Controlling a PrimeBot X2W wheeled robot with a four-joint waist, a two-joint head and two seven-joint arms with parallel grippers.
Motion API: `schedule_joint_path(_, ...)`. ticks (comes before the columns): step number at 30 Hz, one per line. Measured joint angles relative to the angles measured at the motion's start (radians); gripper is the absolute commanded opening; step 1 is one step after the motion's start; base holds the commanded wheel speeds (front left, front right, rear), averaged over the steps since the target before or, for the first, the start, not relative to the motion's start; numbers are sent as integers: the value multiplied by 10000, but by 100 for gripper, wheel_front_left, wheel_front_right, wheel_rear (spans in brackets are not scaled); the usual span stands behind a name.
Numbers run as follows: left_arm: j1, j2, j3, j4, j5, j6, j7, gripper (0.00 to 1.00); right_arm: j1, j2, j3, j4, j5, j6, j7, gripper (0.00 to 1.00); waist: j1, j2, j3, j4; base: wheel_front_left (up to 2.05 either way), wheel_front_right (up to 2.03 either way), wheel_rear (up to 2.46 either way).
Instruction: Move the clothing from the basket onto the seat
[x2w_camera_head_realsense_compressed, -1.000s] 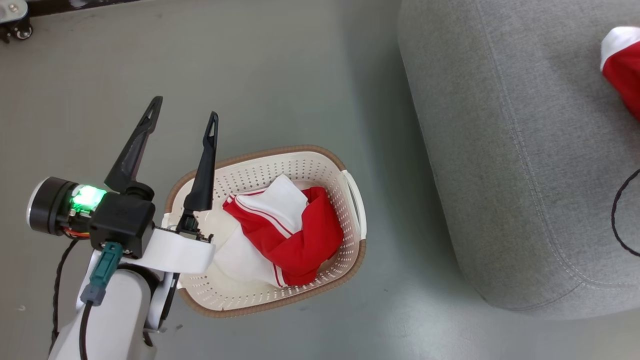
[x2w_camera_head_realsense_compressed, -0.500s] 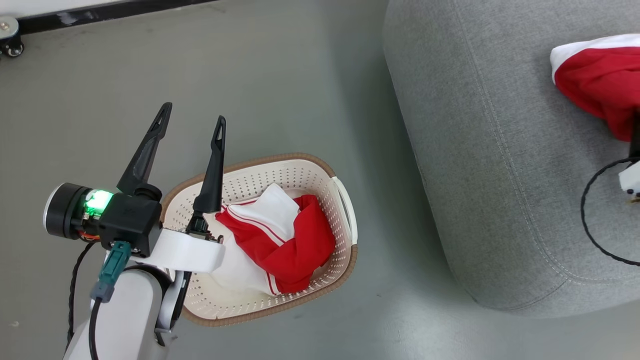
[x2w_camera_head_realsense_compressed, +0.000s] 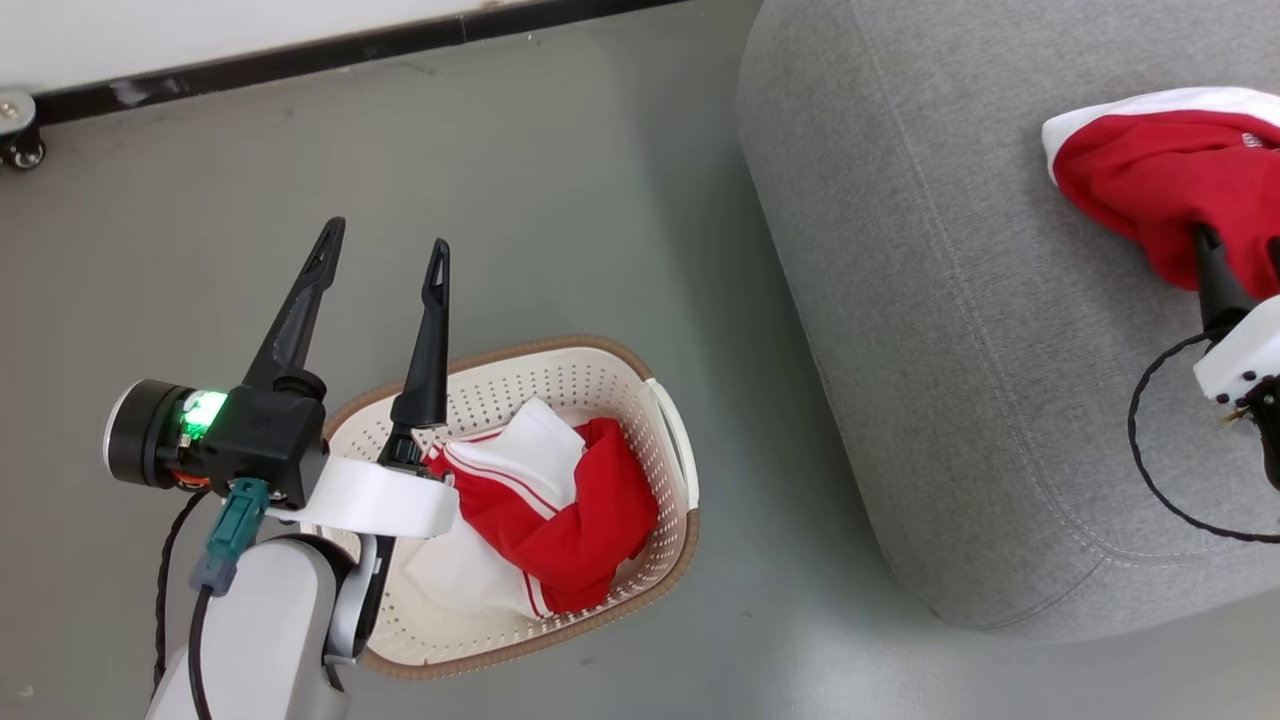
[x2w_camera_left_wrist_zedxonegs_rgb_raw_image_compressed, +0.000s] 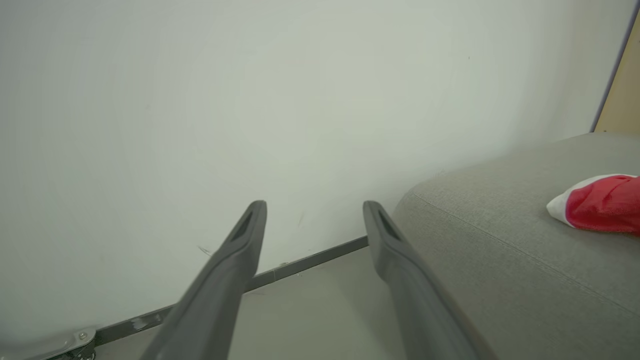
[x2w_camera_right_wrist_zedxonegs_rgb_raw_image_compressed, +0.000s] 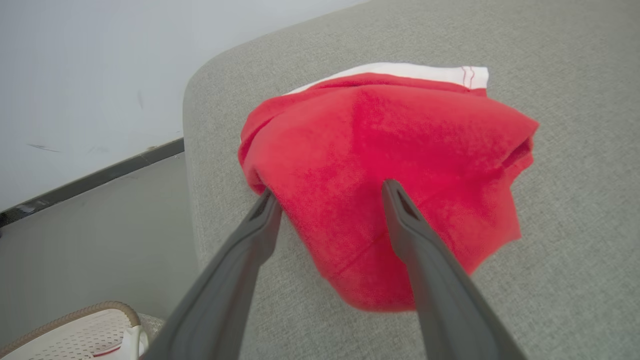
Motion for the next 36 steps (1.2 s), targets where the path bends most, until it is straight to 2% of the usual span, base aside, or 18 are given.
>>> schedule_joint_path(10,68,-84,199,305,-174,54,-13,100,861,-337,915,-1450,518,0,541,100,0,0,-507,-164,0,0,0)
schedule_joint_path(19,398,-111,548,255,-236,203,-15,100,1520,-556,1360,-2807,844,-2,514,100,0,0,-1087,-154,0,0,0)
schedule_joint_path(29,1217,-257,938,234,-337,410,-88,100,2060,-495,2290,-4301,767,0,-127,100,0,0,-1817,92,0,0,0)
schedule_joint_path(36,1875,-326,1191,255,-431,506,-88,100,2347,-351,2506,-5078,293,0,-805,100,0,0,-2362,338,0,0,0)
